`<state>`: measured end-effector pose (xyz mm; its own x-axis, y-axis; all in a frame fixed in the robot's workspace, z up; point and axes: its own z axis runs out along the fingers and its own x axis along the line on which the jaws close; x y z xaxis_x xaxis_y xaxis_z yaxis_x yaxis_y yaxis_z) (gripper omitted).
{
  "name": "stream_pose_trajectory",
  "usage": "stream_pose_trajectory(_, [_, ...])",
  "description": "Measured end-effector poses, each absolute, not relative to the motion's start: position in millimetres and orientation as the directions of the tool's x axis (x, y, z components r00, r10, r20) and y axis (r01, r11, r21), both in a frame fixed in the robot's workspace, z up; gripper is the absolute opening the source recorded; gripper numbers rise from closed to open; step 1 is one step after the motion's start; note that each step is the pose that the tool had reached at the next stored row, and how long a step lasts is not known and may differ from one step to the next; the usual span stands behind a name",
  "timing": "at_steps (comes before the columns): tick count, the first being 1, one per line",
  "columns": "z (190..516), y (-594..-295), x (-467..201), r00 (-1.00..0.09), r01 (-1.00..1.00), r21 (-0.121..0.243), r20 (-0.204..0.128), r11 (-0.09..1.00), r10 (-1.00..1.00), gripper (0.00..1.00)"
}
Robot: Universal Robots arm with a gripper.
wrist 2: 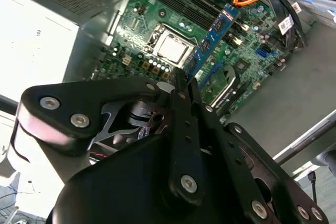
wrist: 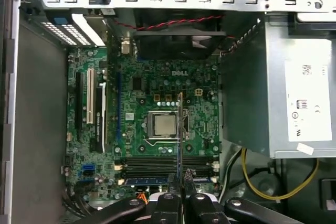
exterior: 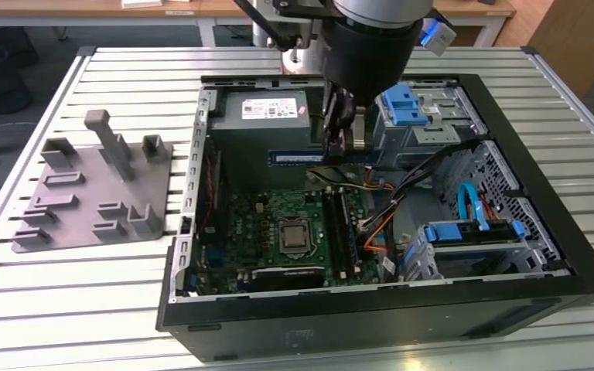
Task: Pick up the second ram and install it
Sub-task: 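Pick up the second ram and move it above second insertion slot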
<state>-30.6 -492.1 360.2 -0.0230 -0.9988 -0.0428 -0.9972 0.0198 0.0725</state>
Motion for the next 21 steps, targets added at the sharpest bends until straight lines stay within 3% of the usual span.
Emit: stream_pose_trajectory(21, [350.6, -507.1, -30.6, -0.023, -0.997, 0.072, -0.043, 0.02, -0.999, 0.14])
